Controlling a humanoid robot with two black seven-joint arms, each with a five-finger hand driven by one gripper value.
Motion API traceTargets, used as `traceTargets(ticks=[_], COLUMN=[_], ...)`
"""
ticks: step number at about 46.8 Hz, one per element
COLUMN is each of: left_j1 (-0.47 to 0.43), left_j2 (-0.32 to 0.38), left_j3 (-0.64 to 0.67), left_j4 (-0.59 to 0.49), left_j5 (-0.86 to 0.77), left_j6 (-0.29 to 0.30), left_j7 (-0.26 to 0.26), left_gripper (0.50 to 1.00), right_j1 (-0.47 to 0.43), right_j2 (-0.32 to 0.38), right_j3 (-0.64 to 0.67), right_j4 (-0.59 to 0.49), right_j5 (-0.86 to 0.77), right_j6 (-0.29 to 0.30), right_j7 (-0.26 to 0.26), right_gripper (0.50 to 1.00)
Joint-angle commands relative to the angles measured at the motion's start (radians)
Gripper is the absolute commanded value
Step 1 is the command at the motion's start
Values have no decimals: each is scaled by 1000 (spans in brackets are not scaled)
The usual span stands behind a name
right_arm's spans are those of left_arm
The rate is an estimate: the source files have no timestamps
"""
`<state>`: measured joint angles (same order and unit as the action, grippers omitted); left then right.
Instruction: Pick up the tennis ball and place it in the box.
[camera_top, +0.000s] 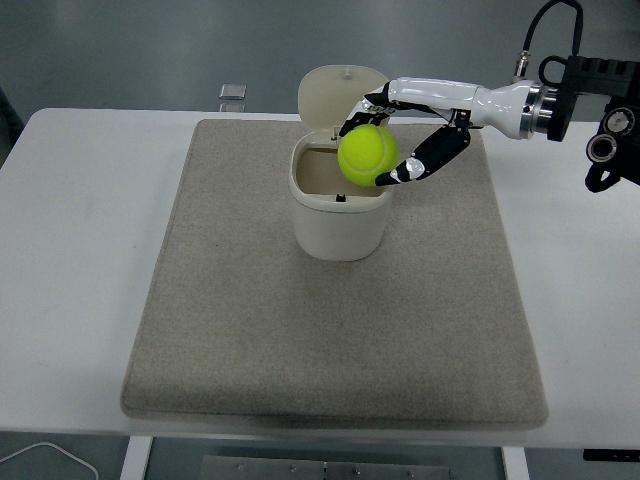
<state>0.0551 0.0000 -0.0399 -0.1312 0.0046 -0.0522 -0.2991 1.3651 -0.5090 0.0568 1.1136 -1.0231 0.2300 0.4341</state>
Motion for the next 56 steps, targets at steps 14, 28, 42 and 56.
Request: traceTargets(ticks=[14, 28, 42, 56], left_j1=[-1, 0, 0, 0], left_j2=[0, 0, 0, 0], left_j3=[0, 0, 0, 0], left_j4=[-1, -1, 1, 1], left_j5=[0, 0, 0, 0], left_j6=[0, 0, 0, 0], left_j7=[0, 0, 0, 0], left_gripper=[992, 992, 990, 990], right_j1=[-1, 3, 2, -72], right_j2=[1, -20, -109, -200], right_j3=[0, 15, 18, 18], right_j4=[0, 3, 2, -6], right_j5=[3, 57, 202, 348], right_j6=[2, 86, 187, 170], right_j7=[0, 0, 0, 0], right_gripper=[868, 895, 911, 911])
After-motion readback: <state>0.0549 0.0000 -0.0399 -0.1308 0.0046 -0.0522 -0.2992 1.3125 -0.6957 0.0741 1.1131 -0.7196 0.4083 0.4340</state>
